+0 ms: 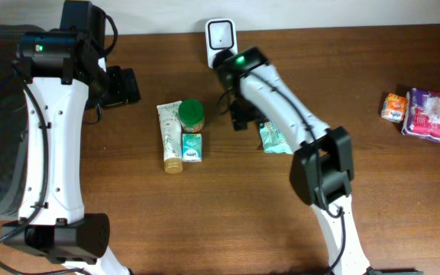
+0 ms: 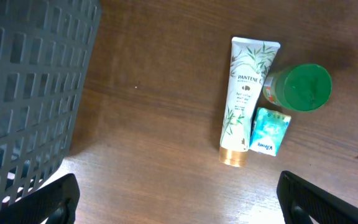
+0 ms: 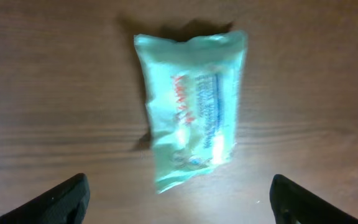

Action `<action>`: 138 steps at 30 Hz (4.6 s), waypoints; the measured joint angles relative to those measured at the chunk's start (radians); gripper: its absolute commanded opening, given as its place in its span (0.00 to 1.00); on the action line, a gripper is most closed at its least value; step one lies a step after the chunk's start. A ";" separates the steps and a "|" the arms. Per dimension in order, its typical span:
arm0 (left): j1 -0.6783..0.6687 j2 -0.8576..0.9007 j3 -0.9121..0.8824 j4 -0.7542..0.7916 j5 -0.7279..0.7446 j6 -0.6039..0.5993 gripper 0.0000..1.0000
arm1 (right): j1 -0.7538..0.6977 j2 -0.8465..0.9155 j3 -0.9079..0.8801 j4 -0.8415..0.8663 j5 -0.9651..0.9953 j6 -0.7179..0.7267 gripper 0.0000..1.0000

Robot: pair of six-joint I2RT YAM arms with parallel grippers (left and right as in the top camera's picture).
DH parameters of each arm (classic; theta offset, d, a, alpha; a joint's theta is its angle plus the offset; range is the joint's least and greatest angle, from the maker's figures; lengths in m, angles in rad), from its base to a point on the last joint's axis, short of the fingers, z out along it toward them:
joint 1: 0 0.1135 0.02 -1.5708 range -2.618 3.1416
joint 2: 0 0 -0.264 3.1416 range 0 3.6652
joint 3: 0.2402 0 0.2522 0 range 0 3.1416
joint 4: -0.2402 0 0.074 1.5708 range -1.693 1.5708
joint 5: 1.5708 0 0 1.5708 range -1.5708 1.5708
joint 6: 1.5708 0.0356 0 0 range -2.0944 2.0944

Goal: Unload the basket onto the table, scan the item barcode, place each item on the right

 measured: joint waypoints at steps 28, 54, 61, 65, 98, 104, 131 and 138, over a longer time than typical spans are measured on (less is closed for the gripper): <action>0.000 0.000 0.000 0.000 0.000 0.000 0.99 | -0.166 0.108 -0.022 1.416 -0.419 0.009 0.04; 0.000 0.000 0.000 0.000 0.000 0.000 0.99 | -0.754 -0.084 -0.042 0.337 0.111 -0.176 0.06; 0.000 0.000 0.000 0.000 0.000 0.000 0.99 | -0.806 -0.082 -0.124 0.236 0.060 -0.179 0.99; 0.000 0.000 0.000 0.000 0.000 0.000 0.99 | -0.808 -0.164 -0.106 0.132 0.026 -0.121 0.99; 0.000 0.000 0.000 0.000 -0.056 0.000 0.99 | -0.724 -0.575 -0.077 -0.027 -0.397 -0.103 0.99; -0.001 0.000 -0.002 0.133 0.192 -0.056 0.92 | -0.724 -0.575 -0.077 -0.027 -0.398 -0.103 0.99; -0.288 0.521 -0.002 0.364 0.101 0.046 1.00 | -0.724 -0.575 -0.077 -0.029 -0.398 -0.103 0.99; -0.288 0.573 -0.002 0.328 0.094 0.058 0.66 | -0.724 -0.575 -0.077 -0.029 -0.398 -0.103 0.99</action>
